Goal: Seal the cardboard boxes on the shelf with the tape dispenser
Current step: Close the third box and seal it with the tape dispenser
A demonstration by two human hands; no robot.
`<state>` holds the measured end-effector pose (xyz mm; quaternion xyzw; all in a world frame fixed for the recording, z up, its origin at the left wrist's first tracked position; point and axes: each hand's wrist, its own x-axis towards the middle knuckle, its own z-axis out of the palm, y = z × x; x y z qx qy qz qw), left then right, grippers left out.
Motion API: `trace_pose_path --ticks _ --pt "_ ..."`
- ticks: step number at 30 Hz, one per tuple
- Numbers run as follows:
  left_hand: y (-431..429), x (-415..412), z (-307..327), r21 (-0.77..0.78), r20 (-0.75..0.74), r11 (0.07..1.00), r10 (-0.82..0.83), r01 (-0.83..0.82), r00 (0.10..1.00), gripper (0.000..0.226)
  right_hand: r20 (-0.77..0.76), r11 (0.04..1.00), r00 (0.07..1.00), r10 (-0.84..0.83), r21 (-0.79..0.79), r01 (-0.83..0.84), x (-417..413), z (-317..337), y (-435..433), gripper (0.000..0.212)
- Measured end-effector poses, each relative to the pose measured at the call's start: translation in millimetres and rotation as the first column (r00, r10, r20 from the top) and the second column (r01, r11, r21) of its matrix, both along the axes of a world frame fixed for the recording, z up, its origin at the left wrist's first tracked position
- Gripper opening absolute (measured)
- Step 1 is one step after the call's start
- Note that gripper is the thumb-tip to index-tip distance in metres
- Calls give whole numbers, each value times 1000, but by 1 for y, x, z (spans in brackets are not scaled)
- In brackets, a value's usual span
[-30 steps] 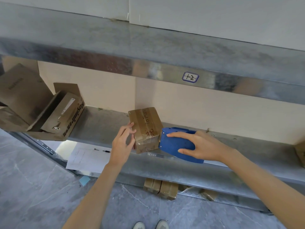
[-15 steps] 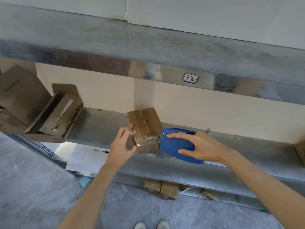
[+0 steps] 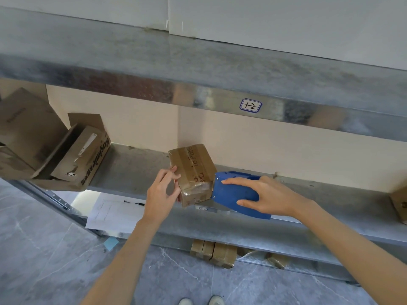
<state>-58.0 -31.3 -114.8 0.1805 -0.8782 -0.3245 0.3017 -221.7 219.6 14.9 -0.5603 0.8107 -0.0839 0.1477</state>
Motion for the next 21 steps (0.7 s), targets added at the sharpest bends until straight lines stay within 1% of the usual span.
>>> trace_pose_path --ticks 2,5,6,8,9,10,13,17,21 --pt "3 2 4 30 29 1000 -2 1 1000 23 0 1000 1000 0 6 0 0 2 1 56" --pt "9 8 7 85 48 994 -66 62 997 33 -9 1000 1000 0 14 0 1 4 0 56" --pt "13 9 9 102 40 991 -86 82 995 38 -24 1000 1000 -1 20 1 1 5 -1 56" --pt "18 7 10 141 33 985 -101 95 994 60 -56 1000 998 3 28 -1 1 6 -2 56" --pt "19 5 9 138 41 986 -96 89 995 70 -64 1000 998 7 27 -5 1 5 -3 56" --pt "20 2 7 119 56 990 -86 79 995 75 -69 1000 998 14 27 -12 1 5 -3 56" --pt "18 -3 4 96 60 994 -62 56 996 69 -52 999 998 24 35 -22 0 5 -5 58" --pt "0 6 5 111 63 988 -115 108 991 67 -3 999 999 45 14 -45 2 5 -8 61" --pt "-28 12 12 76 134 986 -160 150 978 69 14 994 994 111 17 -111 11 -4 -22 65"
